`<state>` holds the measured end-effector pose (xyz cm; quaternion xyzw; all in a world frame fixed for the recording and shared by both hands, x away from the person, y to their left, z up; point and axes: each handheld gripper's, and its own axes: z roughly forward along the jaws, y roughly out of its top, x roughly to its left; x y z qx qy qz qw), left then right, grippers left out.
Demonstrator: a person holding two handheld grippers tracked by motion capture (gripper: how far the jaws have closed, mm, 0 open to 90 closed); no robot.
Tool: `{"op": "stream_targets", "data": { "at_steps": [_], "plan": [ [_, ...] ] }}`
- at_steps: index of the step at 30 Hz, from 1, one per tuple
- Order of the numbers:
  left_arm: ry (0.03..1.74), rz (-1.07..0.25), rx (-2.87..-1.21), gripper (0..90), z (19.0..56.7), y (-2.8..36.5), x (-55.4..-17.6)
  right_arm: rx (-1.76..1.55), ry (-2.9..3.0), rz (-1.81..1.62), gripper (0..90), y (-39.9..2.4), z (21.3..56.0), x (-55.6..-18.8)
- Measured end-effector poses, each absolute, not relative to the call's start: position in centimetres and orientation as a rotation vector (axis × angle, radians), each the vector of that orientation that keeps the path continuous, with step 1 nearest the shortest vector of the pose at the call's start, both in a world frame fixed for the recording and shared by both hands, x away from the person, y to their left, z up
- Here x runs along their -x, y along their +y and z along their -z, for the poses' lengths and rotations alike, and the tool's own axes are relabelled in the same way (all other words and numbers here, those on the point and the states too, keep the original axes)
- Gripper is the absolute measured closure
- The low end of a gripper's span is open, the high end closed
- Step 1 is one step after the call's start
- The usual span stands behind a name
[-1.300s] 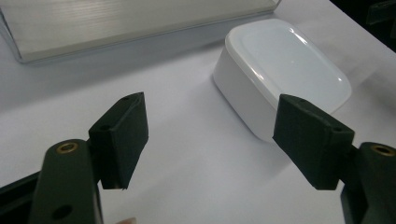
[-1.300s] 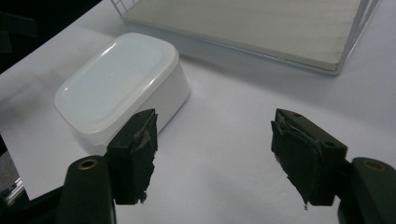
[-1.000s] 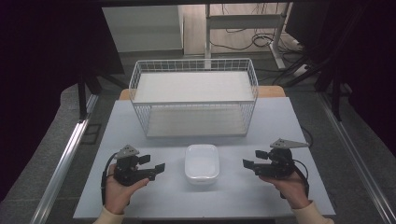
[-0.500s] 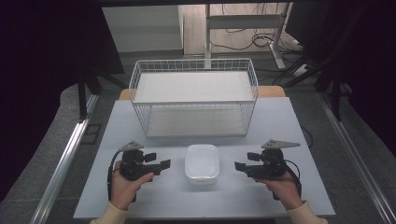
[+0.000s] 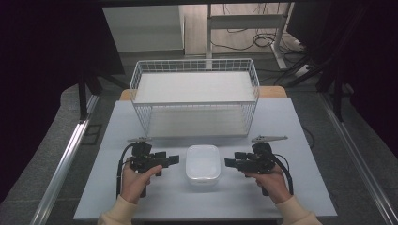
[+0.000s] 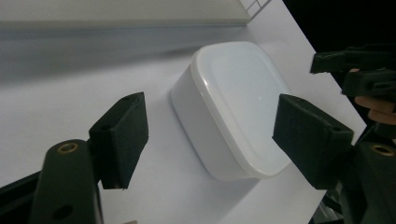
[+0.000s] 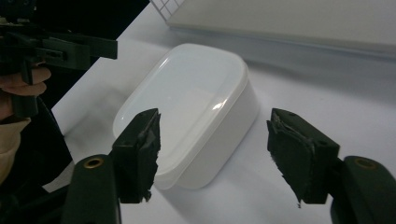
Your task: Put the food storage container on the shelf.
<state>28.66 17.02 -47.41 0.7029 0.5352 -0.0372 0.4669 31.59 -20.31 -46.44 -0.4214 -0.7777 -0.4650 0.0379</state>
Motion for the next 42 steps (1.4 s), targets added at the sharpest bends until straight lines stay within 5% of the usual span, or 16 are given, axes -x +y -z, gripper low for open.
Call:
{"op": "stream_targets", "data": {
  "at_steps": [25, 42],
  "plan": [
    [1.324, 0.302, -1.71, 31.9, 50.1, 15.0, -31.1, 1.33, -2.272, 1.315, 43.1, -17.1, 49.1, -33.3],
    [1.337, 0.388, -1.709, 59.8, 50.8, 13.8, -31.2, 1.419, -2.056, 1.296, 66.6, -18.1, 50.3, -33.3]
  ]
}}
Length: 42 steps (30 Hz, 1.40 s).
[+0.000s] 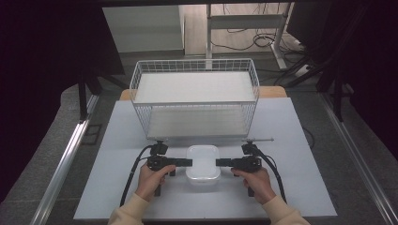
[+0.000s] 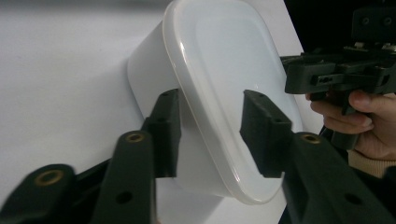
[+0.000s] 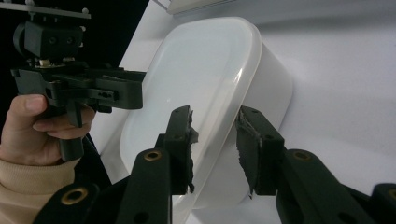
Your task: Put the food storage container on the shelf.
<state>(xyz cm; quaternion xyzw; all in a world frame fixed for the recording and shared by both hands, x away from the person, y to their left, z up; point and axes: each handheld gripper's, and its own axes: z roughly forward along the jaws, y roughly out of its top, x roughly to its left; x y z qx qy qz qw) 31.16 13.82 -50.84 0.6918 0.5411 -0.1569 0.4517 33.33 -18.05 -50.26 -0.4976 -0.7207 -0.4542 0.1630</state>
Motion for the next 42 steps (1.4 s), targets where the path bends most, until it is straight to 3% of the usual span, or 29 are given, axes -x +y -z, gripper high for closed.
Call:
{"op": "stream_targets", "data": {
  "at_steps": [6, 21, 42],
  "plan": [
    [1.327, 0.394, -1.679, 69.0, 50.7, 14.4, -30.8, 1.42, -2.025, 1.295, 69.6, -18.3, 50.2, -33.1],
    [1.265, 0.353, -1.681, 79.2, 49.4, 15.0, -29.4, 1.371, -2.014, 1.353, 80.9, -19.0, 49.2, -31.9],
    [1.187, 0.283, -1.688, 80.2, 46.9, 15.3, -28.4, 1.282, -2.106, 1.437, 80.7, -18.9, 47.0, -31.3]
  ]
}}
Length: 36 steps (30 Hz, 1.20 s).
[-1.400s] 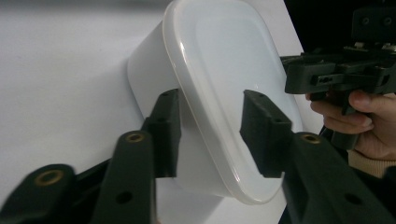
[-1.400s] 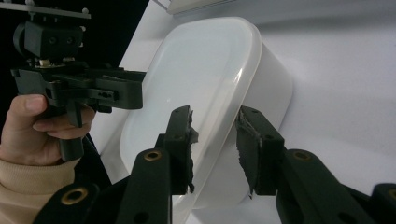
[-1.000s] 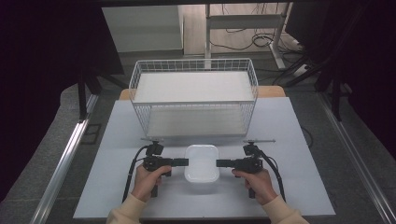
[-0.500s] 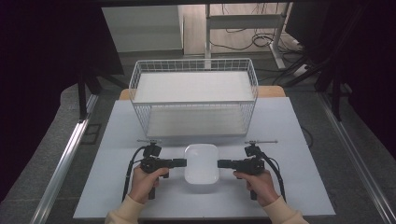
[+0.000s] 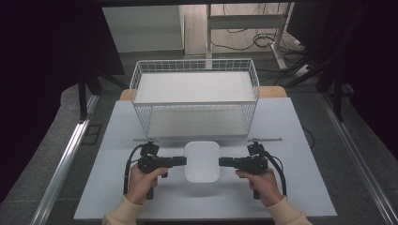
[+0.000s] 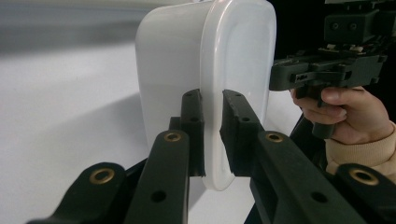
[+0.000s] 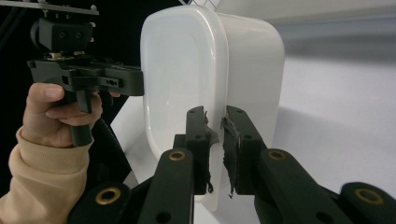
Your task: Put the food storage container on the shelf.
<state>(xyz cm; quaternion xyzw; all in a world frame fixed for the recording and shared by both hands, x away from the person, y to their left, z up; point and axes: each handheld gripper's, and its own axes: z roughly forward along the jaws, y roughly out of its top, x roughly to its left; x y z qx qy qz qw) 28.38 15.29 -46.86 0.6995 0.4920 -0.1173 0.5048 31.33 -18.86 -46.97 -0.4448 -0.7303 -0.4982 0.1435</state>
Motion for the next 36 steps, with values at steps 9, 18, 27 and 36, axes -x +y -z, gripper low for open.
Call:
{"op": "stream_targets", "data": {
  "at_steps": [9, 18, 27, 36],
  "plan": [
    [1.16, 0.255, -1.695, 80.5, 45.7, 15.2, -28.2, 1.252, -2.147, 1.468, 80.6, -18.9, 45.7, -31.2],
    [1.139, 0.244, -1.697, 80.7, 44.7, 15.3, -28.3, 1.231, -2.162, 1.492, 80.5, -18.9, 44.9, -31.3],
    [1.116, 0.189, -1.711, 80.7, 42.4, 15.4, -28.8, 1.215, -2.206, 1.524, 80.3, -18.6, 42.9, -31.8],
    [1.088, 0.159, -1.715, 80.7, 40.7, 15.3, -29.1, 1.201, -2.227, 1.563, 80.3, -18.6, 41.3, -32.0]
  ]
}}
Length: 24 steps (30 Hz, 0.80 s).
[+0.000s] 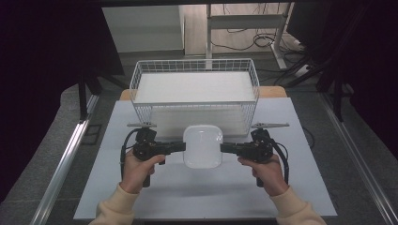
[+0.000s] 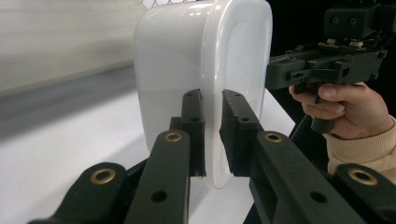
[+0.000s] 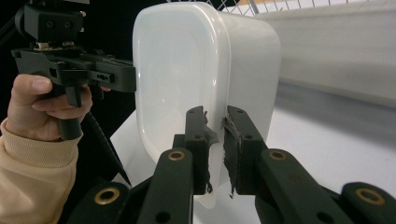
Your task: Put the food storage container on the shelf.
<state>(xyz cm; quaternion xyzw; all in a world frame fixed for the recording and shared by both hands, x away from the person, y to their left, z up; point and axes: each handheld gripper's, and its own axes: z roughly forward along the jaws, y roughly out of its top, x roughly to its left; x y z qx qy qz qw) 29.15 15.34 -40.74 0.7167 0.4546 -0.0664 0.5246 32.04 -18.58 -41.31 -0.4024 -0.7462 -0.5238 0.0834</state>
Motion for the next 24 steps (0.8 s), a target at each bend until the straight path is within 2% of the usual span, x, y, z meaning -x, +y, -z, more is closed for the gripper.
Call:
{"op": "stream_targets", "data": {
  "at_steps": [14, 24],
  "plan": [
    [1.048, 0.105, -1.699, 80.7, 37.7, 15.7, -30.1, 1.177, -2.296, 1.598, 80.2, -18.1, 37.8, -33.1],
    [1.006, 0.063, -1.693, 80.7, 33.2, 16.0, -32.2, 1.149, -2.311, 1.666, 80.2, -17.8, 33.3, -34.9]
  ]
}}
